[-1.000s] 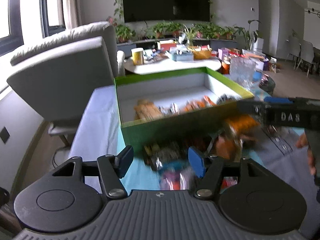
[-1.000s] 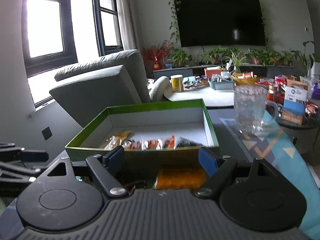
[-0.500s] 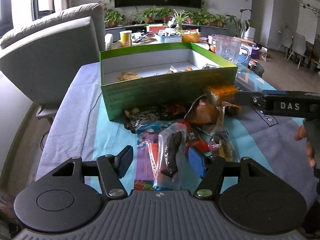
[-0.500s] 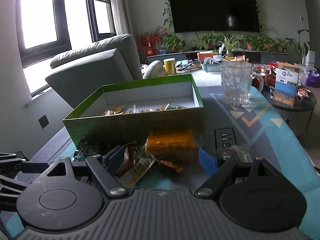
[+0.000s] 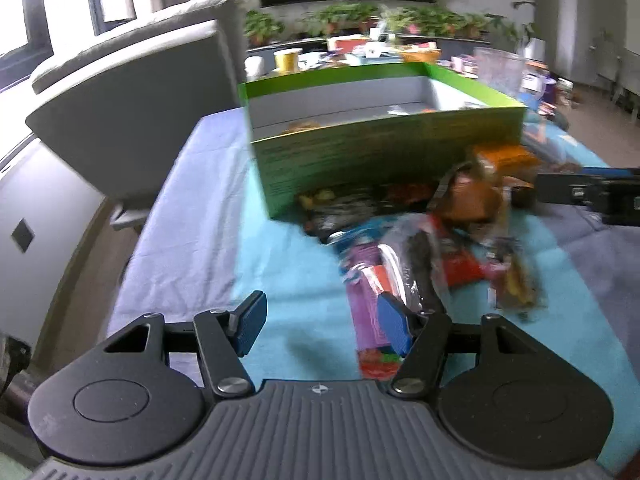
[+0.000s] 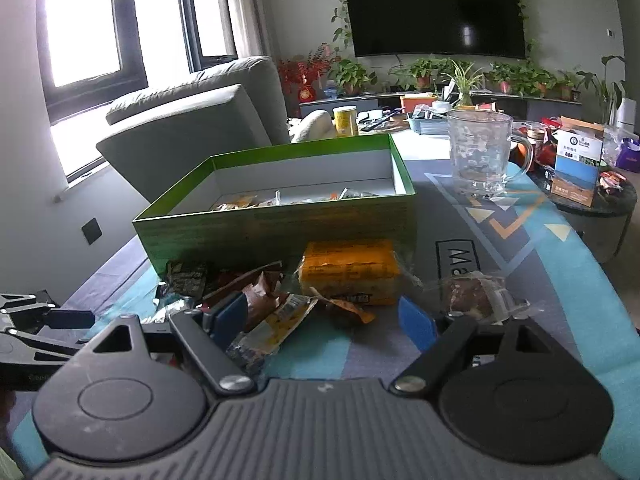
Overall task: Organize snacks
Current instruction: 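Withdraw both open tools from the green box back to the snack pile, then grasp the pink packet with left tool while right grasps clear cookie bag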
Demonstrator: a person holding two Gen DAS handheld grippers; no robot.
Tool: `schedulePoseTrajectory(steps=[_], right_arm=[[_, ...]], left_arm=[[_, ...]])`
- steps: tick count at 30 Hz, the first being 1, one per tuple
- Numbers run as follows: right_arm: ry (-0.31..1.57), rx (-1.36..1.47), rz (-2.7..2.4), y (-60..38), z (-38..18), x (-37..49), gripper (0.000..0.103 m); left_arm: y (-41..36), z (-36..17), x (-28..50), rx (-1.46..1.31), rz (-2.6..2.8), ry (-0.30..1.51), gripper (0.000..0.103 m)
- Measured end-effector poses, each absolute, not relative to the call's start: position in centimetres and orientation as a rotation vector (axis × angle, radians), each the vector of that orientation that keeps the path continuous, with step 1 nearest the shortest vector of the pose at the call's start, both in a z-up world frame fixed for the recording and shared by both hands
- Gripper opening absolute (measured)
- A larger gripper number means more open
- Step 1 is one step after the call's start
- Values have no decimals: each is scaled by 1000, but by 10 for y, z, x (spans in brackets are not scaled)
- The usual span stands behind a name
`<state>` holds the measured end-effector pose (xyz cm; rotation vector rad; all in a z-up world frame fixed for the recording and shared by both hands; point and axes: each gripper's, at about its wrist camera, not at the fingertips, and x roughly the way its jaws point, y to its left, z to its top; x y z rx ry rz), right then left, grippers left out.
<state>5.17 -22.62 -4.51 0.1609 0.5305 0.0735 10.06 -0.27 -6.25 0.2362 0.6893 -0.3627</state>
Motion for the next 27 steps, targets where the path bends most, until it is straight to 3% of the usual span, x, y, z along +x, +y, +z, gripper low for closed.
schedulePoseTrajectory(steps=[11,13,18,21,24,27], right_arm=[[582,174,70,-230,-56,47,71],[584,177,69,-231,-57,46,71],[594,193,66,-234,-59,45,71],[599,196,83,-234,-60,42,71],[595,179,137,-230,-60,34,71],[606,172,204,-224,-62,26,71]], left_arm=[[-26,-63,100,194,-404,722,59],[-25,-67,102,173,-384,741,64],[-25,-68,106,142,-364,758,64],[-19,-68,108,91,-367,763,58],[-19,-69,111,120,-363,728,42],[-21,-69,116,219,-343,686,39]])
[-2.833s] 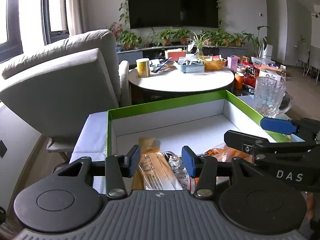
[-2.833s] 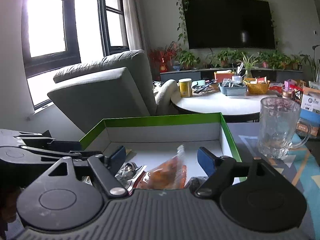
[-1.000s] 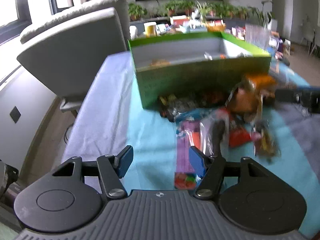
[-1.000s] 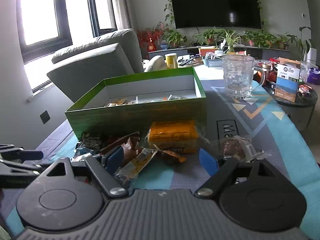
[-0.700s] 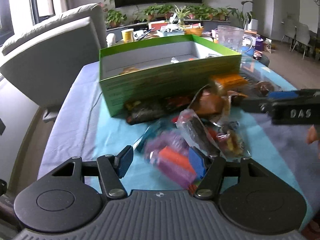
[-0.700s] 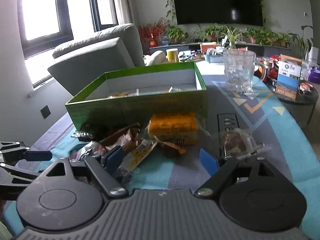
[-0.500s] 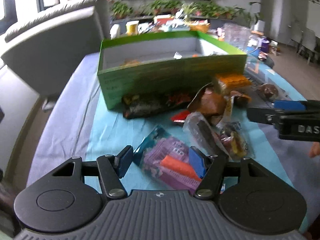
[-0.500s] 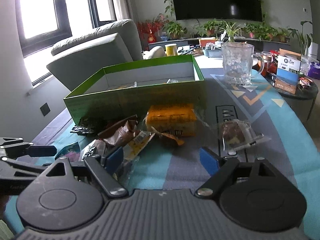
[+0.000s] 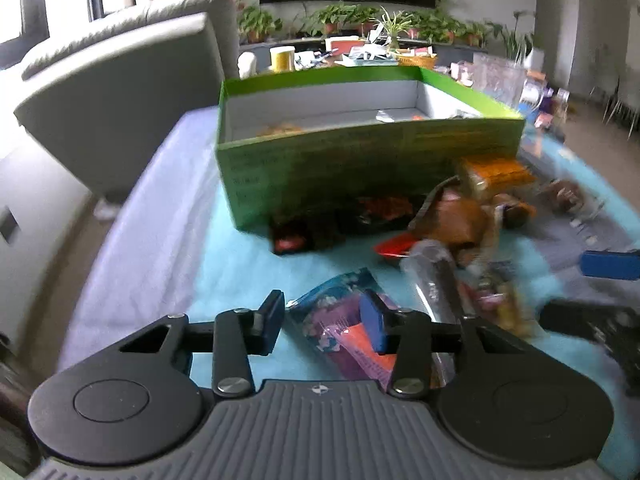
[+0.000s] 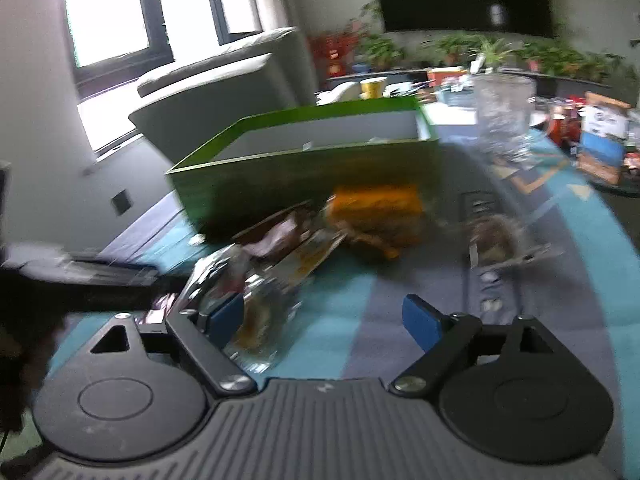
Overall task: Organize snacks
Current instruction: 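Grasp the pink packet with left tool while right grasps clear cookie bag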
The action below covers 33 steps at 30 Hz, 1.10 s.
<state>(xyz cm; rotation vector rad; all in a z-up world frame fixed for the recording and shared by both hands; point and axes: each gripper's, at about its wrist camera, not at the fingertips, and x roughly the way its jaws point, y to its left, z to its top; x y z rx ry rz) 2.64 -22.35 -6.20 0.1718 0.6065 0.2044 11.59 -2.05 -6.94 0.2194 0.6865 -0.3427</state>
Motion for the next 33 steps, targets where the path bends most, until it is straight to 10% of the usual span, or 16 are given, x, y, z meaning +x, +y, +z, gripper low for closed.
schedulePoseTrajectory(steps=[19,33], right_arm=[[448,57,-127,-267,-55,36,71],[658,123,-125,-296,-78,95,71]], left_arm=[[2,-64,113,219,-304,710,54],[-12,-66,126,117,-252,789,60]])
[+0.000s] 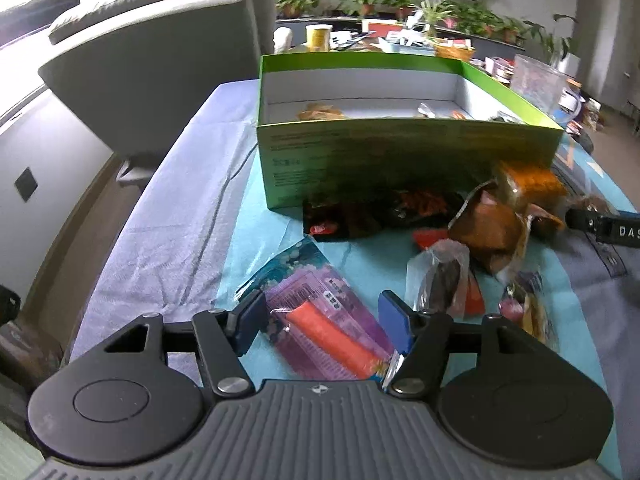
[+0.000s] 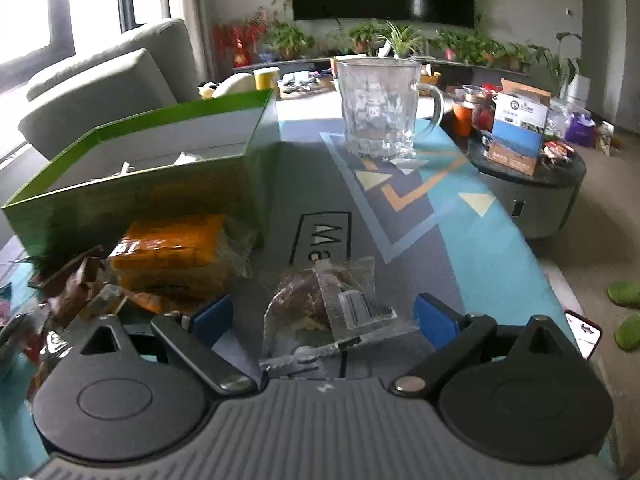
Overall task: Organize snacks
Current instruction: 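Grasp the pink packet with left tool while right grasps clear cookie bag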
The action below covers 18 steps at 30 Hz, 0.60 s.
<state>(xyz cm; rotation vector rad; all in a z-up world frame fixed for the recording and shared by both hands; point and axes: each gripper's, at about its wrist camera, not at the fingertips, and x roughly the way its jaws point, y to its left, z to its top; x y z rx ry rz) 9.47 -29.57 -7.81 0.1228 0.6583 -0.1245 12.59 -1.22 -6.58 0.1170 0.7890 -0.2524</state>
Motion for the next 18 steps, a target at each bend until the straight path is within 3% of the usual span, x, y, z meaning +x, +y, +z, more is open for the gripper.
schedulePoseTrajectory(steps=[8,18], right_arm=[[663,70,-123,-285,-77,97,70],[639,106,-92,-275,-70,75,70]], left_arm=[[-13,-59,115,164,-182,790,60],[-5,-63,121,75,-128,843,71]])
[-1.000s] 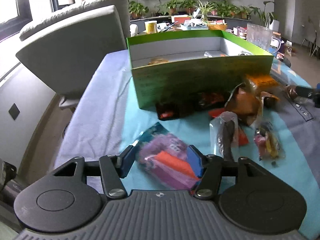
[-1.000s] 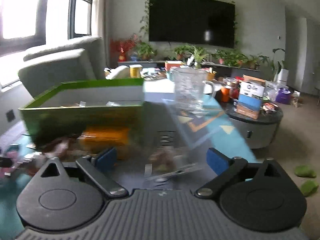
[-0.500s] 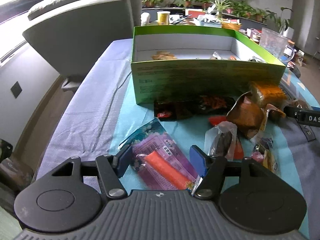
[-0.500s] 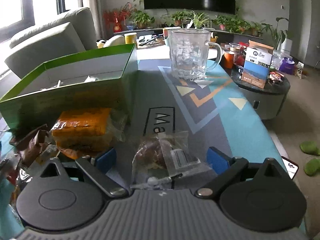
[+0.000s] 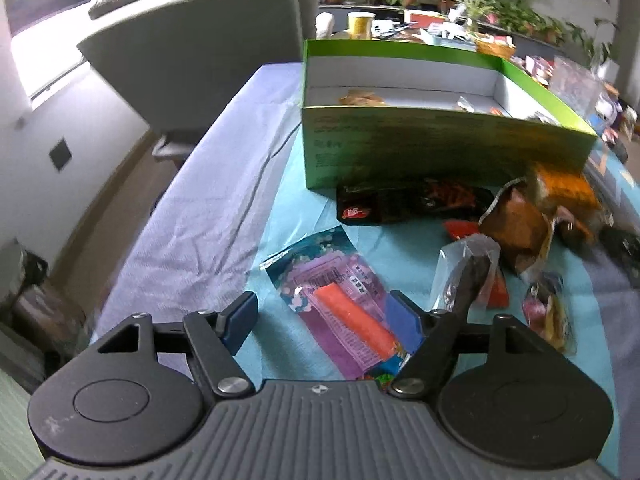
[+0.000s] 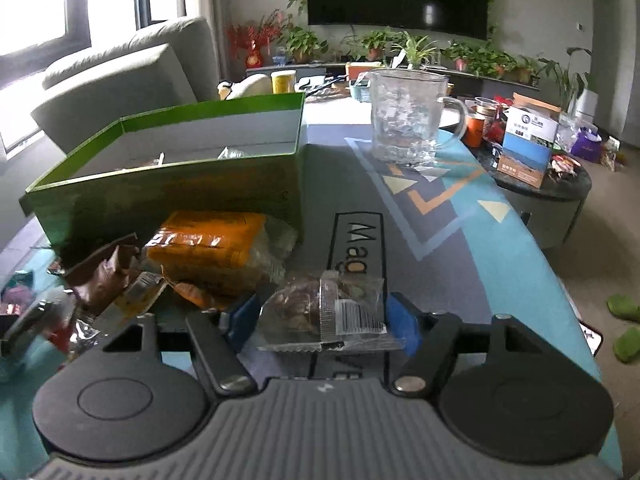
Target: Organize snacks
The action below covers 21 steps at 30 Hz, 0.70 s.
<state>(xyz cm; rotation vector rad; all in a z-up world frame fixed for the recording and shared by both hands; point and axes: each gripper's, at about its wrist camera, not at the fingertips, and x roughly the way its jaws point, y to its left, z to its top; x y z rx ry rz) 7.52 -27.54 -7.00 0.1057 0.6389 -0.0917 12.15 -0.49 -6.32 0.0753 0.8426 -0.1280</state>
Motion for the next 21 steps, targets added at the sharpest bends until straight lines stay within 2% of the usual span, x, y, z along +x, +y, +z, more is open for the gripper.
schedulePoseTrajectory(steps=[3,6,8,9,14,15,21], right_arm=[[626,137,-96,-281,-65,67,70],[616,138,-96,-282,-63,64,70],[612,143,-92,-281,-62,64,70],[610,147,-88,-281,-62,63,70],[604,148,-65,-277,-63,62,70],[602,150,-62,-277,-63,62,70],[590,156,-63,-278,-61,61,70]], left_arm=[[-4,-64,125,51,-112,844,74],[-7,-67,125,52,-129,819,72],[-9,-68,124,73,-165,777,53],[-9,-67,124,83,-180,758,34],[-4,-53,122,139,-229,701,23],[-3,-50,121,162,-220,675,2],[11,-30,121,166,-241,614,0]])
